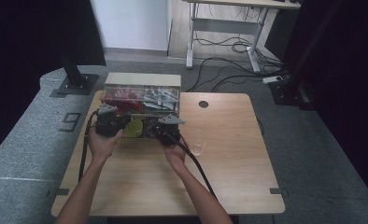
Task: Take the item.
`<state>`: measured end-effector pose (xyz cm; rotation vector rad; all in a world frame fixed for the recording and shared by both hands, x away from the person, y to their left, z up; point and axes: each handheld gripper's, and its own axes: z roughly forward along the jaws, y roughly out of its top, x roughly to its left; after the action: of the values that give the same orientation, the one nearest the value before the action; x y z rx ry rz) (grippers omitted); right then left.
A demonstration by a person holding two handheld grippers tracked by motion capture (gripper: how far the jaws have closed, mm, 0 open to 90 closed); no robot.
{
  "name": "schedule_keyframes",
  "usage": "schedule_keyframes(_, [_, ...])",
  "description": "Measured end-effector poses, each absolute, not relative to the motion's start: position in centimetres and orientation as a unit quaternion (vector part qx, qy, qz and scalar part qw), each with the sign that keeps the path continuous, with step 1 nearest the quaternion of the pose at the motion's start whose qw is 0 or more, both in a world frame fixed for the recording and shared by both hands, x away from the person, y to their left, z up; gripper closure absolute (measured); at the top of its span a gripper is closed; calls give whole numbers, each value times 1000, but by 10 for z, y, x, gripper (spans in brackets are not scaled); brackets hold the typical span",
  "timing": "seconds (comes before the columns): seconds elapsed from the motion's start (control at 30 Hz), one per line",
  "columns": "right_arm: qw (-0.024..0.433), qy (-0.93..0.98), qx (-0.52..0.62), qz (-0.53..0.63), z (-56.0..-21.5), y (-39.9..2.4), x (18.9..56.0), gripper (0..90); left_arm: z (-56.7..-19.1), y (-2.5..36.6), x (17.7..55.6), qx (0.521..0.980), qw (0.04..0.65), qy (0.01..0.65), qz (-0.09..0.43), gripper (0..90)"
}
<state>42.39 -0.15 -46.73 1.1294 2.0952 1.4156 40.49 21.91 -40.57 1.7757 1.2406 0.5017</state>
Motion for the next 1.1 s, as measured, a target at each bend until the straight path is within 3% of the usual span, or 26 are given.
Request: schedule_keyframes(1.1, [201, 723, 374, 545, -434, -33, 398, 888, -406, 217, 405, 715, 444, 501, 202, 900])
